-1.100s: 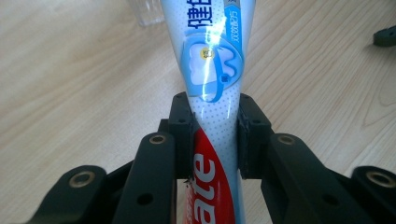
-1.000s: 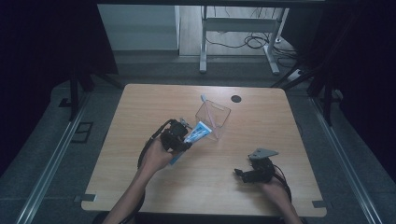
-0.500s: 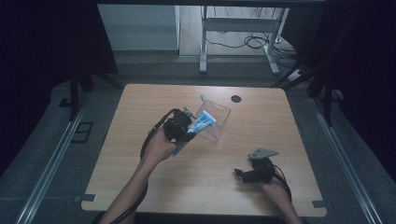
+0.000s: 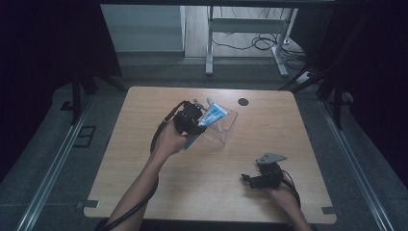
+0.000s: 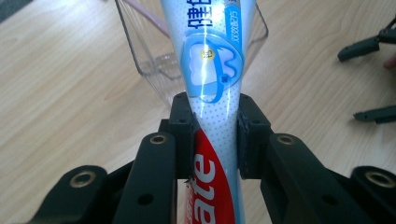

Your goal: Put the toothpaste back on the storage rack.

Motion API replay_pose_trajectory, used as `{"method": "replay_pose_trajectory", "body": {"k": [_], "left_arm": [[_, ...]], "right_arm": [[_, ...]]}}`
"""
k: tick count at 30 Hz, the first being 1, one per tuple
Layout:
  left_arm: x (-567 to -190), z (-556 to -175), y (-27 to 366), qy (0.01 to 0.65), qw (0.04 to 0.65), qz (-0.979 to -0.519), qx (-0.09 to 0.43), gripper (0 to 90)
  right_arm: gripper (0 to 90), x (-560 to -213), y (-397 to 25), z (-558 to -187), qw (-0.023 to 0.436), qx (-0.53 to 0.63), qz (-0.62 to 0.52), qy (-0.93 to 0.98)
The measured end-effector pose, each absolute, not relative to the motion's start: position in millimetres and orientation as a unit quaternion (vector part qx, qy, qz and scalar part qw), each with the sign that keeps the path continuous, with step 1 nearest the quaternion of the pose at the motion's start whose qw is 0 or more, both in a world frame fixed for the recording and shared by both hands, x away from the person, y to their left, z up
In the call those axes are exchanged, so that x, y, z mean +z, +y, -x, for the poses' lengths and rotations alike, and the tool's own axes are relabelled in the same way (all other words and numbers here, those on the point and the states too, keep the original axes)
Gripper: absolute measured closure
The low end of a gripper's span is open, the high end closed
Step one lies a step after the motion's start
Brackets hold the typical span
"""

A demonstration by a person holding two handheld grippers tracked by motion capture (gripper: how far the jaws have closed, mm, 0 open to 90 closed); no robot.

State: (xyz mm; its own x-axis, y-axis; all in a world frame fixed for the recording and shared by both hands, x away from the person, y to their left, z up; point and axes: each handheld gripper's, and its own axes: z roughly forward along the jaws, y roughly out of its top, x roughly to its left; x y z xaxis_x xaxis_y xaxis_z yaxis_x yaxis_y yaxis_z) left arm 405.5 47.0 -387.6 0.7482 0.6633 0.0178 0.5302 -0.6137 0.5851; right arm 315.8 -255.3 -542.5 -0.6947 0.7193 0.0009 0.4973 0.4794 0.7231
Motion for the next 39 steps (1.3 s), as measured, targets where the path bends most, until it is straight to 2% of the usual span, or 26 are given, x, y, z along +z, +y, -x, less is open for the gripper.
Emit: {"method": "replay_pose_trajectory", "body": {"k": [27,39], "left_arm": [[-377,-455,10,0.320,0.300,-0.890,0.122,72.1],[-388,-480,-10,0.332,0.317,-0.880,0.124,72.2]], "right_arm": [[13.0,-543,-255,-316,0.153,0.362,-0.358,0.847],[13.0,-543,-255,-316,0.153,0.362,-0.359,0.847]]}}
